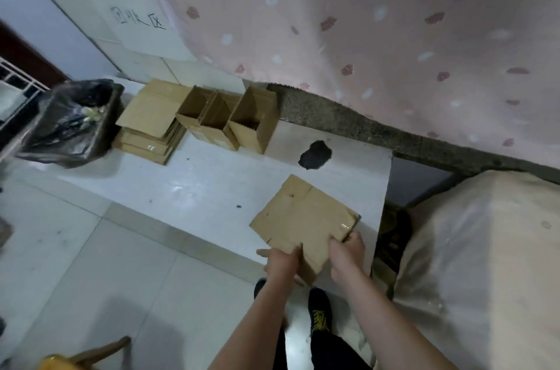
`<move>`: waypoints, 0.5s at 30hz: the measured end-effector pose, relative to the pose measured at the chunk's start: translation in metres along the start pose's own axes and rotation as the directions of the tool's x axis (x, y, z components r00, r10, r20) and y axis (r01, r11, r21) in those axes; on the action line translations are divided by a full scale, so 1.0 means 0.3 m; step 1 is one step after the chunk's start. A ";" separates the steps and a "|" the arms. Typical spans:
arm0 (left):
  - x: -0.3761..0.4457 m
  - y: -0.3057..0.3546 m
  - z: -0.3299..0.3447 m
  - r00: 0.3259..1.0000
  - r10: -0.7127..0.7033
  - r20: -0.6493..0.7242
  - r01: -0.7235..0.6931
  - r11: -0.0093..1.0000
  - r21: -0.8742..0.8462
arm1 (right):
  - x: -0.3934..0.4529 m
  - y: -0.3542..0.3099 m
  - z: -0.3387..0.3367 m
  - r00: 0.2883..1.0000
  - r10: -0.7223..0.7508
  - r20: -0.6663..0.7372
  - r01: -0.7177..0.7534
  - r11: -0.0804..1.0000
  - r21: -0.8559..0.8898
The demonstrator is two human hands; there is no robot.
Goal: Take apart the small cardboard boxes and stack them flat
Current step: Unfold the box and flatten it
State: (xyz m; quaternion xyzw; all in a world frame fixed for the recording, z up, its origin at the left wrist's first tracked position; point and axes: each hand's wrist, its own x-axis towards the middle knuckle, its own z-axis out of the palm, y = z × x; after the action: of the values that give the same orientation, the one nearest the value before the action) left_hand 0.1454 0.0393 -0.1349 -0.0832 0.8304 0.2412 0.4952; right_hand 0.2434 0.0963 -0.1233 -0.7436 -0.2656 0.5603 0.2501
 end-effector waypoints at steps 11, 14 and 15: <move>-0.190 -0.108 -0.448 0.977 0.215 -0.003 -0.178 0.799 -0.574 | -0.209 -0.149 0.016 0.880 -0.051 0.473 0.068 0.998 -0.019; -0.184 -0.149 -0.582 0.963 0.261 -0.062 -0.250 0.791 -0.558 | -0.270 -0.202 0.062 0.781 -0.188 0.596 0.372 0.906 -0.202; -0.184 -0.159 -0.622 0.958 0.277 -0.073 -0.270 0.787 -0.554 | -0.301 -0.205 0.091 0.738 -0.206 0.643 0.445 0.865 -0.233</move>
State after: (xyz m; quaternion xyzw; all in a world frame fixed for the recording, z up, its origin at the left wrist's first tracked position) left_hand 0.0446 -0.0978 -0.0289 -0.1016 0.7236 0.5428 0.4141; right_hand 0.1890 0.0824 -0.0256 -0.5020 -0.5597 0.6511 0.1037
